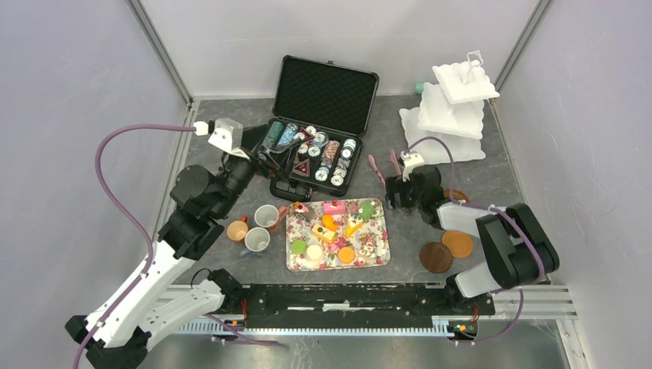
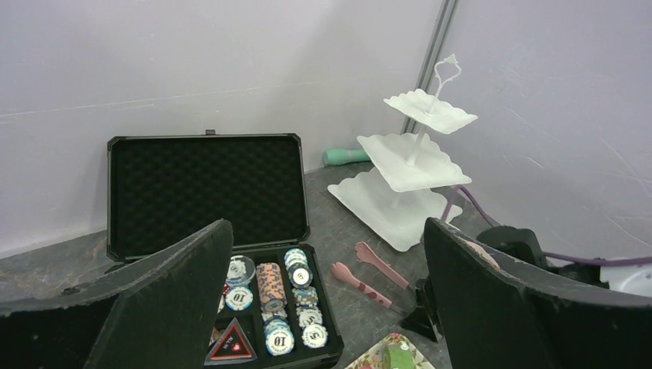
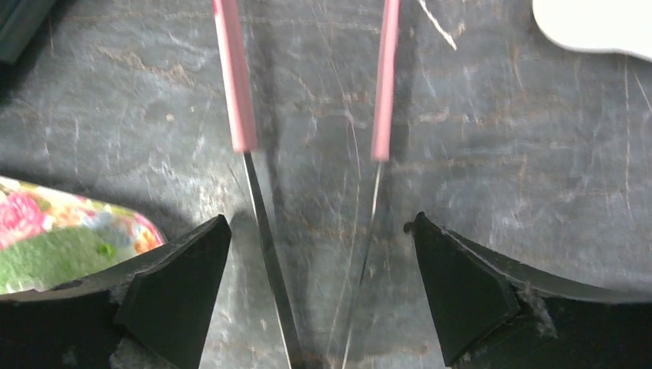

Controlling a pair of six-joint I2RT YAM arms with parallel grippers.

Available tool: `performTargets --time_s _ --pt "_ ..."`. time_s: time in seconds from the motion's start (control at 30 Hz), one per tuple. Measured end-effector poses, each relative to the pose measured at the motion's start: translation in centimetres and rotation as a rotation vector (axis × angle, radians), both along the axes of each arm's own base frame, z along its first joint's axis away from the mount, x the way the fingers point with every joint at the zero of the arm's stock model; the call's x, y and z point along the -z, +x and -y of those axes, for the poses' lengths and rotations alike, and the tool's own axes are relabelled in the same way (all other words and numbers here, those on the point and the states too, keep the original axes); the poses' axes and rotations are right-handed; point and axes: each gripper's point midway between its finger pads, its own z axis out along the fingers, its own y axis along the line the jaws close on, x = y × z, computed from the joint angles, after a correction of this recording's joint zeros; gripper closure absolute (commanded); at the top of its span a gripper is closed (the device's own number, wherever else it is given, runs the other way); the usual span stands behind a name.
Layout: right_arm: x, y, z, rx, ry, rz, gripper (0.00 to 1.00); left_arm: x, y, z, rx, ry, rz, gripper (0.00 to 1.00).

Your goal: Serve the afternoon tea

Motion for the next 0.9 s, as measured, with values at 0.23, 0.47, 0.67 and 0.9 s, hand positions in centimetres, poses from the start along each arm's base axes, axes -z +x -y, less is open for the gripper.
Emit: performTargets --time_s 0.23,0.47,0.67,0.9 --pt "0.3 -1.9 1.0 0.026 -0.005 0.090 0.02 -0.3 -0.5 0.1 0.021 -0.007 0.010 0.00" --pt "0.4 -1.3 0.8 0.076 -0.037 0.118 0.02 -0.7 -0.8 0.0 0.028 -0.018 0.018 0.00" --pt "0.3 -1.2 0.8 0.116 -0.058 0.130 0.02 -1.2 -1.4 -0.2 0.042 -0.041 0.023 0.00" --pt "0.3 -0.5 0.4 0.125 -0.071 0.133 0.10 -1.5 -1.8 -0.2 0.055 -0.053 0.029 0.00"
